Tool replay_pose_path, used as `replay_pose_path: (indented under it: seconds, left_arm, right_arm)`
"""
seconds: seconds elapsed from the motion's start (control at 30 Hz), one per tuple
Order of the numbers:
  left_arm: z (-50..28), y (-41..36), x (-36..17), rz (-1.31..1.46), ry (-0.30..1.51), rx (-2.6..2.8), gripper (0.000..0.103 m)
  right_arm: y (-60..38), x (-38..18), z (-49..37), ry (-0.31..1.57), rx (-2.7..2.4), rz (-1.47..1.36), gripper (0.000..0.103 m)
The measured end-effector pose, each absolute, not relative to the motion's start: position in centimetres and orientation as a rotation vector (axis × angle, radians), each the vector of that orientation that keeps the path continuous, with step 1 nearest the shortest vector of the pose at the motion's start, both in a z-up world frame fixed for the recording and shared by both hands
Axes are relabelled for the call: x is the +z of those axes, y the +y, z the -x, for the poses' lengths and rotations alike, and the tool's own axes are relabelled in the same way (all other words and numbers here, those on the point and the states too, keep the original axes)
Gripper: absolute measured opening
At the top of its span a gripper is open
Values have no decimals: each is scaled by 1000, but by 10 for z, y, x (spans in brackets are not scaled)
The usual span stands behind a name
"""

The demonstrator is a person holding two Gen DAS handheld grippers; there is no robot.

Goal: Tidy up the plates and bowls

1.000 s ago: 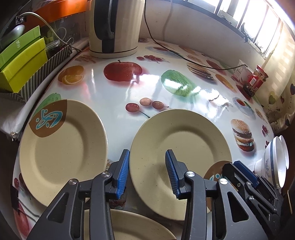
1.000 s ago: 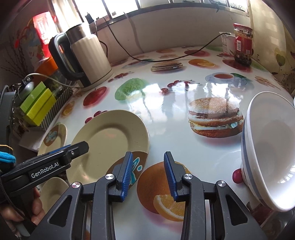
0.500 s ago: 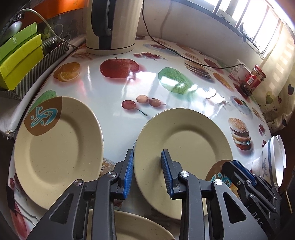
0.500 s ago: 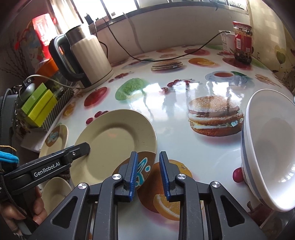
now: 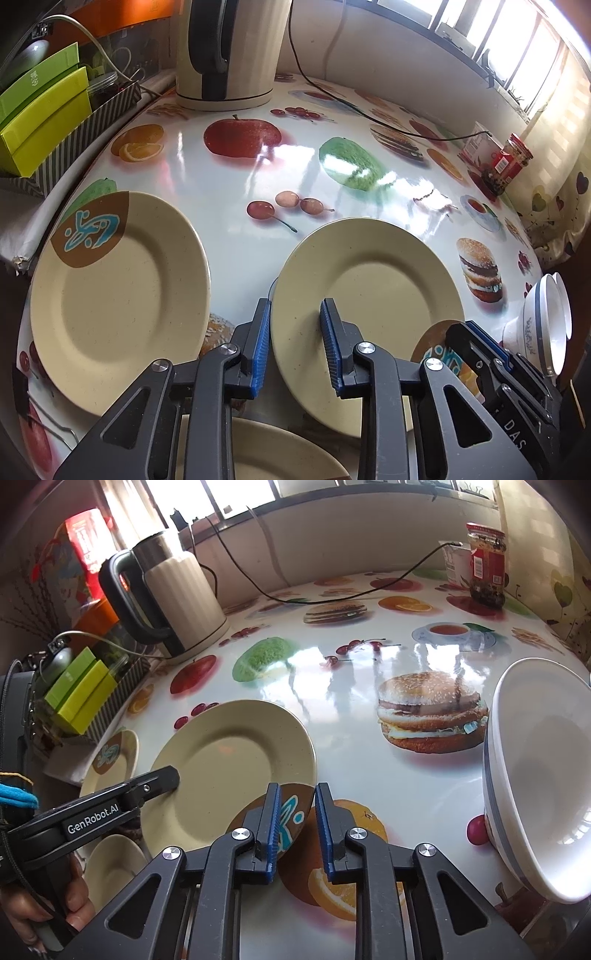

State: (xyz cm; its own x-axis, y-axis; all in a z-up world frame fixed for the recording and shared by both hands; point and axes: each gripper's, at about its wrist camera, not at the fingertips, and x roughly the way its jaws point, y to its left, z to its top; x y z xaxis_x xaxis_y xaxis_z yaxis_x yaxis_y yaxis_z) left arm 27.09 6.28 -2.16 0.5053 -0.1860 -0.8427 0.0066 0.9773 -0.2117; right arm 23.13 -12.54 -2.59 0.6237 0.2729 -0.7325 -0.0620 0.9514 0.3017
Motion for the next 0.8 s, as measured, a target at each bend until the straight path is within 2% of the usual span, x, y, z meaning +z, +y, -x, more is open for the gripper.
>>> replay_pose_path:
  seconds: [0.8]
  left_arm:
    - [-251, 63, -19, 198, 1024, -110, 26]
  right_arm:
    - [-131, -25, -221, 884, 204, -289, 15]
